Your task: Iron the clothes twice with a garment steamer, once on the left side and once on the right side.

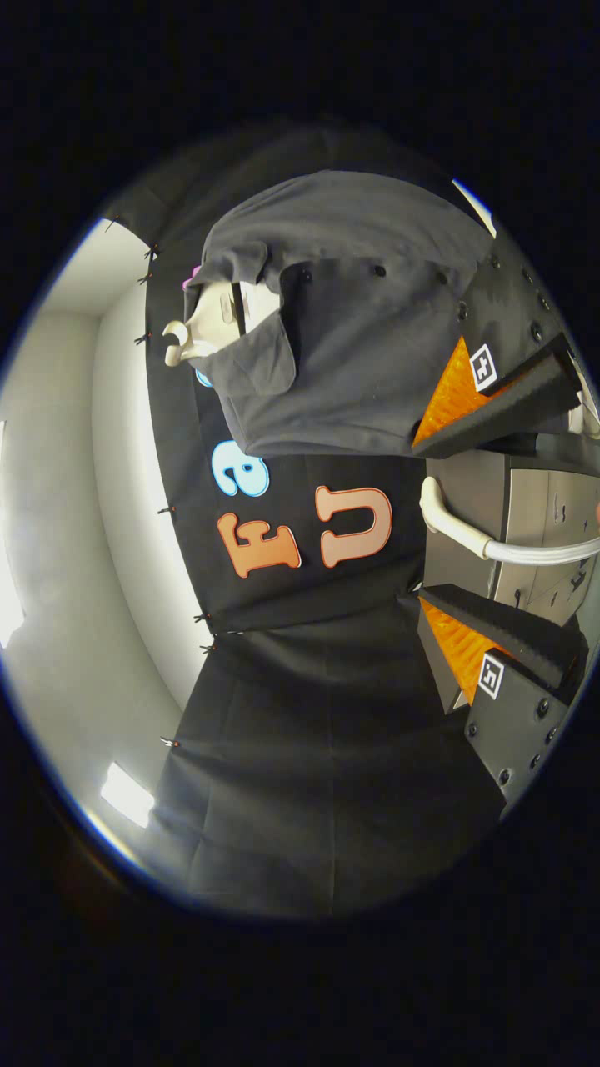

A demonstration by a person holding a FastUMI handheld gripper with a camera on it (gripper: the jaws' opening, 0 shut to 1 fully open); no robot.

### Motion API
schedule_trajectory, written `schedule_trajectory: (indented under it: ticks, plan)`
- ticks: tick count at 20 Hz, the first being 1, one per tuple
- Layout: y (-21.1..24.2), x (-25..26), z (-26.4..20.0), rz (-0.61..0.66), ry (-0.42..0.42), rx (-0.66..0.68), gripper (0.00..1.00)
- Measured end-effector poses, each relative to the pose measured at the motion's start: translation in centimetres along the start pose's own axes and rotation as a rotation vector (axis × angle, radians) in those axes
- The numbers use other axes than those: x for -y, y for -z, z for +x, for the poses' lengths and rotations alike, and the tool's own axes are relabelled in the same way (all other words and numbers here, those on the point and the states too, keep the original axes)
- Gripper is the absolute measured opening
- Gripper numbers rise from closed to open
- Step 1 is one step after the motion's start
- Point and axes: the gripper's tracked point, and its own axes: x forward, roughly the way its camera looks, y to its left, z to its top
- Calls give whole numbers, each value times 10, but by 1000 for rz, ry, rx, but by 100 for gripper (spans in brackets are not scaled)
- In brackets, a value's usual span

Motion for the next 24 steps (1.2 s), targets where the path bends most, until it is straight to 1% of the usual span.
schedule_trajectory:
  ticks: [3,8,15,18,21,24]
  plan:
    - [10,-15,35,-22,-10,-39,98]
    - [19,-24,104,-35,21,-47,98]
    - [90,-8,184,25,114,-203,98]
    - [120,-3,200,18,146,-275,99]
    - [143,-2,211,-4,160,-325,99]
    - [158,12,217,-44,214,-363,98]
